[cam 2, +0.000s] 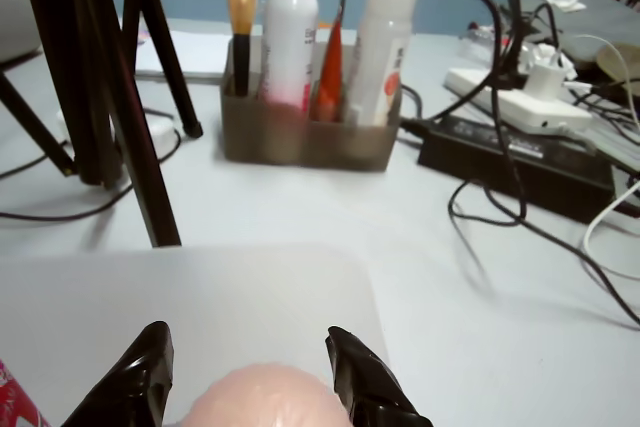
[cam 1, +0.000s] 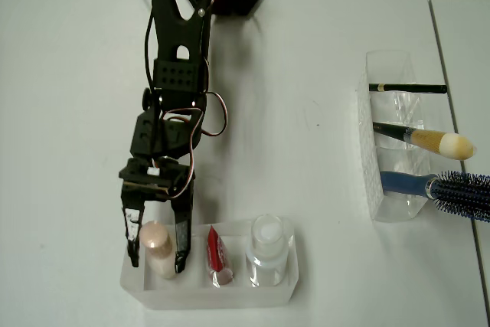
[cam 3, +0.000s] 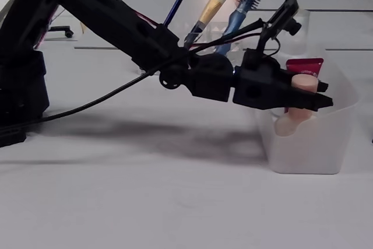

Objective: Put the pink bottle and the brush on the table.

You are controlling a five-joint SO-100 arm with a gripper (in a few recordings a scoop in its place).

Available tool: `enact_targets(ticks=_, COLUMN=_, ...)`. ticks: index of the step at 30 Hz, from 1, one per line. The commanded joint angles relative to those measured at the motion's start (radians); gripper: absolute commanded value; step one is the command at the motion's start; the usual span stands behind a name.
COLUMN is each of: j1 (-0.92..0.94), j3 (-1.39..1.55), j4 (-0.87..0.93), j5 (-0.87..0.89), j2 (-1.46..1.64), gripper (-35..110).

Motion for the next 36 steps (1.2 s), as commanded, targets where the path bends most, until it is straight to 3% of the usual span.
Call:
enact_targets(ticks=1, j1=0.017, j3=0.014, j4=-0.04, j5=-0.006, j2=0.034, gripper=23)
enact_targets(ticks=36, j1=0.017, j3=0.031, j4=-0.124, j5=-0.011, j2=0.003, gripper=14)
